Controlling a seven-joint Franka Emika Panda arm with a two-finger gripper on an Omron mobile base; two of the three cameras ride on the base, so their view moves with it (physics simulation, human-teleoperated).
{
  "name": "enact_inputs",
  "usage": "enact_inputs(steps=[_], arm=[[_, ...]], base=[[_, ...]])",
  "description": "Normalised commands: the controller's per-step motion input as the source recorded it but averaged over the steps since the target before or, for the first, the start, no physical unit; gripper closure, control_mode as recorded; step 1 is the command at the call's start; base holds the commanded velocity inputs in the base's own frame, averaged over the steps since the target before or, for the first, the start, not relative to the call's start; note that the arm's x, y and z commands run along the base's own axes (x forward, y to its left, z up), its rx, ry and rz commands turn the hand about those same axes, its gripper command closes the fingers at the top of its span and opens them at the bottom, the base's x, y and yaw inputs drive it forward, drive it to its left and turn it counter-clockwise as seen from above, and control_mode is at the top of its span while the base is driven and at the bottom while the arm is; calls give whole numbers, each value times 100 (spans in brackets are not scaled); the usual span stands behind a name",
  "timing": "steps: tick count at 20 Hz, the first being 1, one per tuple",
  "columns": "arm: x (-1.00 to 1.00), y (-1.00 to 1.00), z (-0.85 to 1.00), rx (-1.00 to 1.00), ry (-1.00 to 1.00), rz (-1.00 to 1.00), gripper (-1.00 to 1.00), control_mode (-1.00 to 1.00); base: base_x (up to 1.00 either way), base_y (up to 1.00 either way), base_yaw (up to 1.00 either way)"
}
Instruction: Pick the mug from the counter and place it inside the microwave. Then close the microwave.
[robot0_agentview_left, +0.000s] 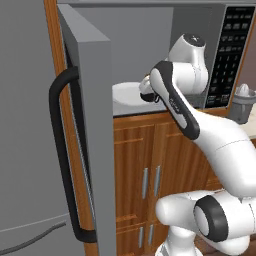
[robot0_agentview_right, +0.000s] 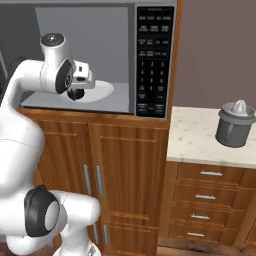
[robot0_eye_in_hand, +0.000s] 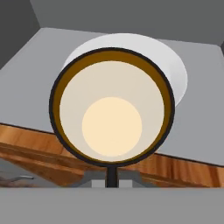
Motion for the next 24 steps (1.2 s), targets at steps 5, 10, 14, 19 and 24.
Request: enact_inputs(steps=[5, 10, 14, 19, 24], arm=[[56, 1, 0, 0, 2, 0, 100, -100], [33, 3, 0, -1, 3, 0, 100, -100], [24, 3, -4, -1, 5, 0, 100, -100], [12, 5, -18, 0, 2, 0, 100, -100], [14, 5, -22, -1, 0, 0, 100, -100]], base=[[0, 0, 0], [0, 0, 0], [0, 0, 0], [0, 0, 0], [0, 0, 0]])
